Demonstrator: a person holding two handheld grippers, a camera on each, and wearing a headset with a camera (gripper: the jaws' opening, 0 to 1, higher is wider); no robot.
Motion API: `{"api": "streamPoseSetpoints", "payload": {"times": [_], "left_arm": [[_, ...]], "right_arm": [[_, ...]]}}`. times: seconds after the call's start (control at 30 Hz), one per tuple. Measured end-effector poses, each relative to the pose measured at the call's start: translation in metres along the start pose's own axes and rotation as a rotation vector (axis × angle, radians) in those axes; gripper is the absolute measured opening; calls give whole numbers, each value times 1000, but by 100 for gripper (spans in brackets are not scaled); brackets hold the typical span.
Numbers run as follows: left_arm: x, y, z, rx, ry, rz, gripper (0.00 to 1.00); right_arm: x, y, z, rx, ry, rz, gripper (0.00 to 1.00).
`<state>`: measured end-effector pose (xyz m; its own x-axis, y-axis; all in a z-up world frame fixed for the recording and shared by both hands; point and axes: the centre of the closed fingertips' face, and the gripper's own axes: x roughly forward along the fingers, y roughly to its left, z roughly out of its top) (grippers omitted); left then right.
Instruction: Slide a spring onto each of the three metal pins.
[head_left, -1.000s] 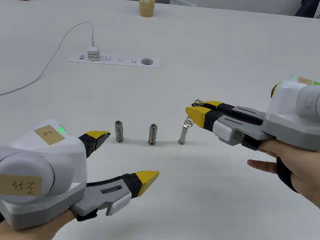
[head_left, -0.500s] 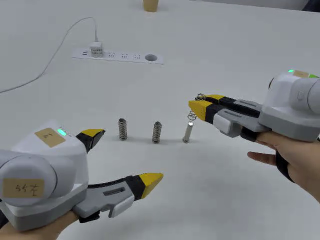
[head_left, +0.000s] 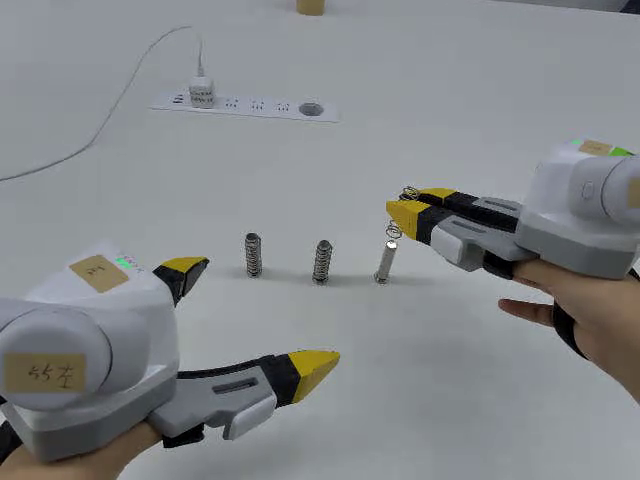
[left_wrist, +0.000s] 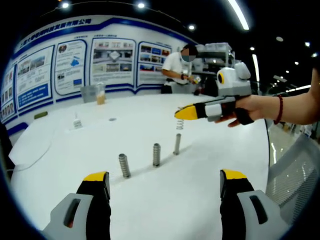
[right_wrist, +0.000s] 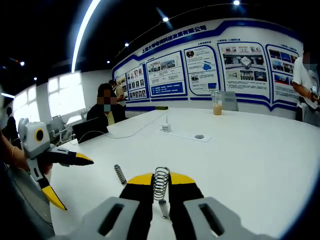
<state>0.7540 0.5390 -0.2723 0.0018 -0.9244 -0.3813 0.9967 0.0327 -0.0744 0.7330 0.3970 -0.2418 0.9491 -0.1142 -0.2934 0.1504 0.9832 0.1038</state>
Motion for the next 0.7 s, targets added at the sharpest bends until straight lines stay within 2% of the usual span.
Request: {"api": "streamPoseSetpoints", "payload": {"times": [0.27,0.7], "left_arm": [[0,3,-1,-4,2,12,98],[0,2,-2,-8,4,10,99]], "right_arm": [[2,-3,-5,-21,15,-19,12],[4,-3,-12,-40,22,-30,12]]}}
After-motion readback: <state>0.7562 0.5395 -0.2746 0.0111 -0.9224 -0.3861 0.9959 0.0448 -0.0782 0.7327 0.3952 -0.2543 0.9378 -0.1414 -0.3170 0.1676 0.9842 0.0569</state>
